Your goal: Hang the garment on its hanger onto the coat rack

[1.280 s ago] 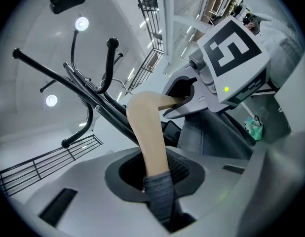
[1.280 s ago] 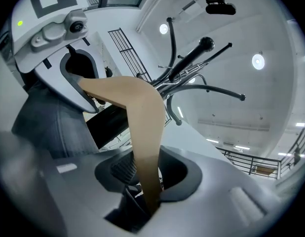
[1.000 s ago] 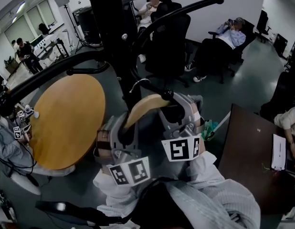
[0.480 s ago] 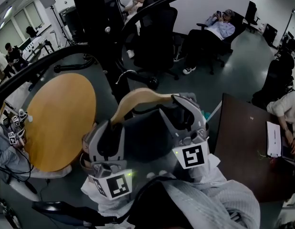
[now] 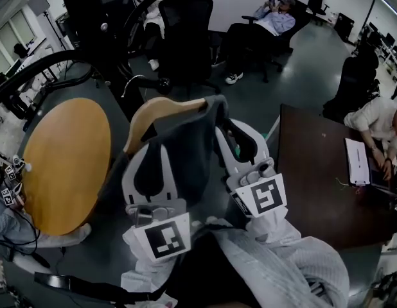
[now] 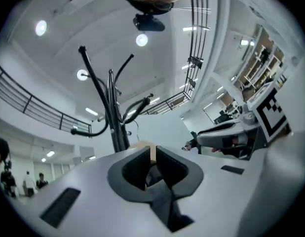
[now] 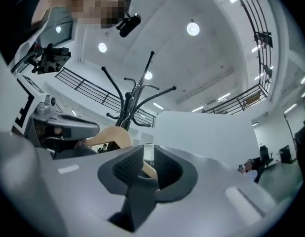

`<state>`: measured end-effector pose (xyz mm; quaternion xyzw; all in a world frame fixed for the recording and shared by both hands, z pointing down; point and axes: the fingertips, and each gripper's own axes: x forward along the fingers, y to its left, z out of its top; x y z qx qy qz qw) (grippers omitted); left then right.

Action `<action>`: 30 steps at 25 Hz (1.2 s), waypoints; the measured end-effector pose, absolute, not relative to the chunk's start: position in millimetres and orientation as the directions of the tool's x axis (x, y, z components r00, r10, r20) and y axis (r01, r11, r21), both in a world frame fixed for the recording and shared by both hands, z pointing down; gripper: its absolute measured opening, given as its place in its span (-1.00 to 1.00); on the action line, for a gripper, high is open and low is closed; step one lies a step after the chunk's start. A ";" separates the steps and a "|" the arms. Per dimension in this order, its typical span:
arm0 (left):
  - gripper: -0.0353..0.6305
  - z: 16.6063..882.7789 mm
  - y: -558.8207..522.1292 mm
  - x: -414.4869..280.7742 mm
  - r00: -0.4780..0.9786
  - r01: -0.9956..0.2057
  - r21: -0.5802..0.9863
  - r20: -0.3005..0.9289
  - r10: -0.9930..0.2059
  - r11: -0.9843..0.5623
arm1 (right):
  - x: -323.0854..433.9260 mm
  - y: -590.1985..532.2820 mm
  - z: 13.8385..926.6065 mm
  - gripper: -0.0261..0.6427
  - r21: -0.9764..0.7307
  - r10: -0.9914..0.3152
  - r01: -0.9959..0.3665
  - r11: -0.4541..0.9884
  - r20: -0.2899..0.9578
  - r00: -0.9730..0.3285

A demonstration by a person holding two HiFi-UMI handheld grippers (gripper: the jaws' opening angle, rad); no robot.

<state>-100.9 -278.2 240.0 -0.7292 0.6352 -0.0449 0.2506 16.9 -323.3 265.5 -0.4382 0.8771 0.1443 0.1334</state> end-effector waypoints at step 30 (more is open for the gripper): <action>-0.88 303.8 -335.9 11.5 0.464 -0.886 -0.051 -0.103 -0.880 -0.461 | 97.6 -334.6 308.3 -0.92 0.018 -0.893 -0.914 0.405 -0.206 -0.399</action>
